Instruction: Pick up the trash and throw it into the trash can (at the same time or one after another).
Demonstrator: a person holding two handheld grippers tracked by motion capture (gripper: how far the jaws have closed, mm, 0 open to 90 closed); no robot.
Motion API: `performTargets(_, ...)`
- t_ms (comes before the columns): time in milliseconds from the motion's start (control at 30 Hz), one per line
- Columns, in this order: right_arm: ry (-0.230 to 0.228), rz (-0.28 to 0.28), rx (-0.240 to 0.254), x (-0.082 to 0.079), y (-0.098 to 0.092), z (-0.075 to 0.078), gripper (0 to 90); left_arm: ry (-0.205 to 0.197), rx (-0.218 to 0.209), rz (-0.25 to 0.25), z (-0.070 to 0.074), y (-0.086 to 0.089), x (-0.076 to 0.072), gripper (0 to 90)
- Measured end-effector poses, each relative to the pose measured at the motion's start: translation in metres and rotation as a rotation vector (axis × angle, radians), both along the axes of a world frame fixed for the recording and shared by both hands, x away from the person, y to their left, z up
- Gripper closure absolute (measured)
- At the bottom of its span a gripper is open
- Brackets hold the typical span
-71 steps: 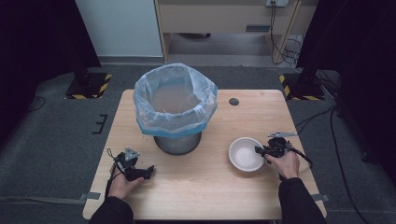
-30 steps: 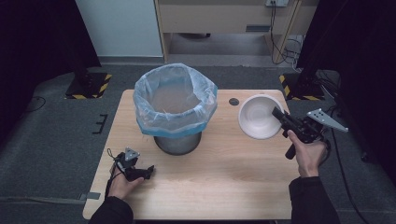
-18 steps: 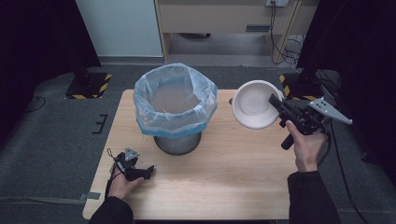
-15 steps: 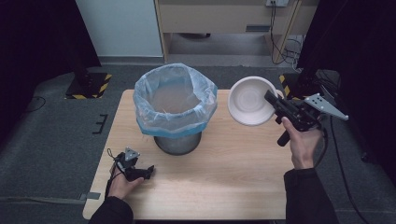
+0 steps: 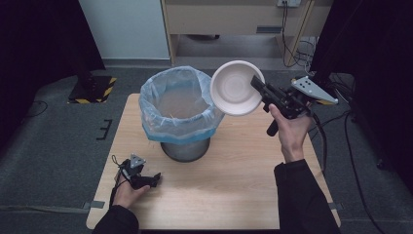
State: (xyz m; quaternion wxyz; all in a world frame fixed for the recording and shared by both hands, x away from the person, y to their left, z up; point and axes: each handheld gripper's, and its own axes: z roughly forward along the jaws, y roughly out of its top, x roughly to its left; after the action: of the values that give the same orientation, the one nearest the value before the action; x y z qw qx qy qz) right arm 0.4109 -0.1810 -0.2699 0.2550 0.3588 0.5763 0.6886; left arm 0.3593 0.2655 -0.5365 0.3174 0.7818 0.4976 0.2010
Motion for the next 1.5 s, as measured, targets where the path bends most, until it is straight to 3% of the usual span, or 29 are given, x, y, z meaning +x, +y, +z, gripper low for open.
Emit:
performTargets(433,-0.014,0.032,0.036,0.027,0.045,0.015,83.0,-0.001,-0.003,0.002,0.0,0.0,0.0,0.0)
performTargets(900,0.031,0.07,0.015,0.055,0.112,0.002,82.5,-0.001,-0.003,0.001,0.0,0.0,0.0,0.0)
performTargets(967,0.043,0.073,-0.015,0.059,0.123,-0.002,80.2,-0.001,-0.004,0.001,0.0,0.0,0.0,0.0)
performTargets(1067,0.06,0.098,-0.038,0.064,0.133,-0.007,66.7,-0.002,-0.005,0.002,0.0,0.0,0.0,0.0)
performTargets(1167,0.069,0.106,-0.097,0.063,0.133,-0.01,58.2,-0.002,-0.004,0.002,0.0,0.0,0.0,0.0)
performTargets(1233,0.067,0.107,-0.083,0.06,0.125,-0.009,54.6,-0.002,-0.004,0.002,0.0,0.0,0.0,0.0)
performTargets(1367,0.061,0.055,-0.087,0.054,0.098,-0.009,39.1,-0.002,-0.004,0.002,0.0,0.0,0.0,0.0)
performTargets(1500,0.065,0.021,-0.105,0.042,0.064,-0.018,29.8,0.0,-0.002,0.0,0.0,0.0,0.0,0.0)
